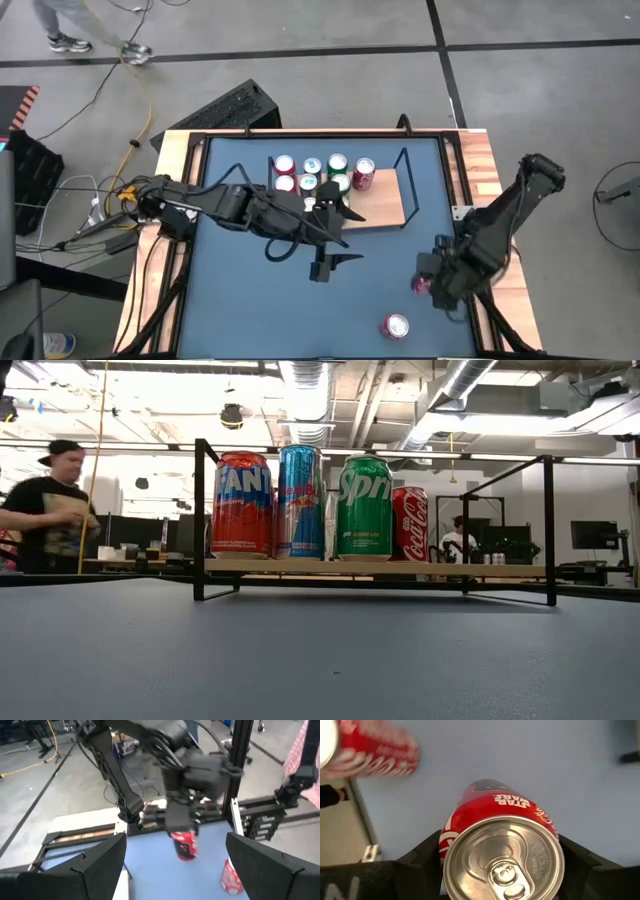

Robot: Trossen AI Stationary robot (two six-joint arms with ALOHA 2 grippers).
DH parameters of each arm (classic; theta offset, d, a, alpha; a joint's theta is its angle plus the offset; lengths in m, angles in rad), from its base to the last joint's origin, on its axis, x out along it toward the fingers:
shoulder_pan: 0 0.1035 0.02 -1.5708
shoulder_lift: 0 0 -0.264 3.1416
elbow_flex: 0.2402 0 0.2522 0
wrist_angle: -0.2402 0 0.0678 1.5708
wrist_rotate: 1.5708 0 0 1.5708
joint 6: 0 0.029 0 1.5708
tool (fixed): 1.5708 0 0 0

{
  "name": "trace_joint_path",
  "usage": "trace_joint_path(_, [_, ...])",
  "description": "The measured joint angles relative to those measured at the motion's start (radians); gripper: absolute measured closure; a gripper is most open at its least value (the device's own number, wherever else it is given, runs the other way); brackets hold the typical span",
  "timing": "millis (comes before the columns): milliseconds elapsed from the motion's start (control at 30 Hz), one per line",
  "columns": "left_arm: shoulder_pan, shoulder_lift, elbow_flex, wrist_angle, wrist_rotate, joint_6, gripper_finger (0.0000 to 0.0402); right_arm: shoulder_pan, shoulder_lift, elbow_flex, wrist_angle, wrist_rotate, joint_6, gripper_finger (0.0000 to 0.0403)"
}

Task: Place canned beverage on shelf
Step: Put the red soda can on the shelf aligned with other red soda can

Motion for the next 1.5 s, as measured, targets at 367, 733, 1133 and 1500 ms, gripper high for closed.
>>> trace_joint_path(367, [0.000, -0.035, 0.000, -0.158, 0.001, -0.020, 0.0072, -0.422, -0.026, 0.213, -0.104, -0.002, -0.473, 0.0136])
trace_joint_path(733, [0.001, -0.077, 0.000, -0.255, -0.001, -0.021, 0.0072, -0.822, 0.193, 0.434, -0.126, 0.029, -1.016, 0.0136])
trace_joint_path(1133, [-0.023, -0.127, 0.000, -0.361, -0.091, -0.049, 0.0072, -0.958, 0.286, 0.372, -0.020, 0.017, -1.250, 0.0121])
trace_joint_path(1500, [-0.021, -0.131, 0.000, -0.397, -0.098, -0.053, 0.0072, -0.986, 0.371, 0.371, -0.010, 0.023, -1.358, 0.0118])
